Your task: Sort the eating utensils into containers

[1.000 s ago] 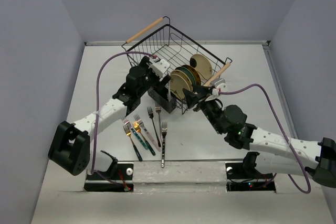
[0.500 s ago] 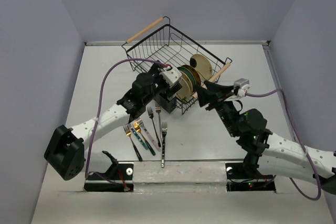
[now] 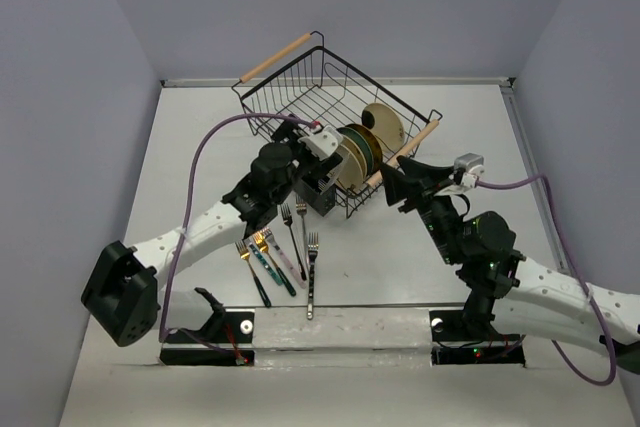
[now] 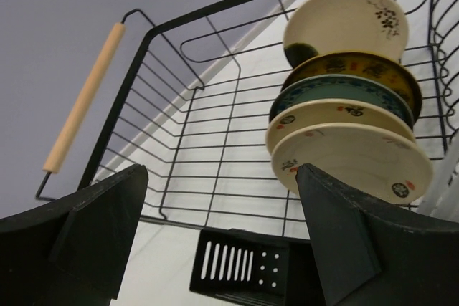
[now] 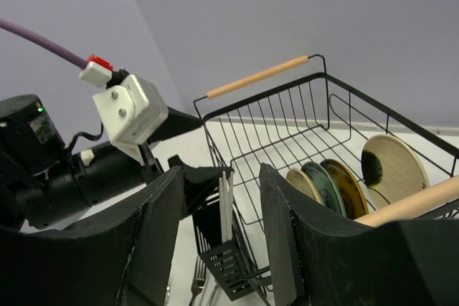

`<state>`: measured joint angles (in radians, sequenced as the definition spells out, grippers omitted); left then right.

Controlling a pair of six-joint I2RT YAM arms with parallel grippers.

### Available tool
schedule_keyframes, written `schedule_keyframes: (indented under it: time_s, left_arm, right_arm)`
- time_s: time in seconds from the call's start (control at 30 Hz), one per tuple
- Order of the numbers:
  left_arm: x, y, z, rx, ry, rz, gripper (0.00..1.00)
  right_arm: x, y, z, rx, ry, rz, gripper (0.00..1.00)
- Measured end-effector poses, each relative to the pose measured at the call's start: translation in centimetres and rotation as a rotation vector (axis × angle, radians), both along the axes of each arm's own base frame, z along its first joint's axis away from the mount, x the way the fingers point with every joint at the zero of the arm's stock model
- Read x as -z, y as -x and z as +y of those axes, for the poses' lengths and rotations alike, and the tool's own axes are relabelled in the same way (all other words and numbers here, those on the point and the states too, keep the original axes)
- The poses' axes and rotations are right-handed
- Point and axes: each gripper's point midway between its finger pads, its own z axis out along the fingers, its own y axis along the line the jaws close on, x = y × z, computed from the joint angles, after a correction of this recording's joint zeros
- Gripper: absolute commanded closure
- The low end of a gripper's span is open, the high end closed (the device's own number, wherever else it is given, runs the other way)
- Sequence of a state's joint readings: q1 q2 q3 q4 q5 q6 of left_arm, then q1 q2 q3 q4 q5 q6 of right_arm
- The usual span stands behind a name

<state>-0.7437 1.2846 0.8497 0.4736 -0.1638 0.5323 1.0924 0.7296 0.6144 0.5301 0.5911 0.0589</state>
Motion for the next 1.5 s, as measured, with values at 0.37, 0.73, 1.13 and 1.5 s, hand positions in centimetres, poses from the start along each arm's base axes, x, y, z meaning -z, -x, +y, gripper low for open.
schedule_keyframes:
  time_s: [0.37,0.73,1.13,1.5]
  left_arm:
    - [-4.2,0.3,7.0,-0.211,0.072,-0.103,0.01]
    - [-4.5,2.8,23.1,-0.65,0.182,-0.164,0.01]
    - [6.9,6.5,30.5,-0.891,0.039,0.016,0.01]
    - [9.4,6.1,29.9,-0.854,0.01,0.062,0.01]
  right_arm:
    - [-0.4,-0.5,1.4,-0.012,0.088,0.09,0.48]
    - [2.8,-0.8,9.5,-0.2,0.364,0.35,0.58]
    - [15.9,5.2,17.2,-0.429,0.609,0.672,0.53]
    - [29.2,6.6,16.0,-0.236,0.623,1.025,0.55]
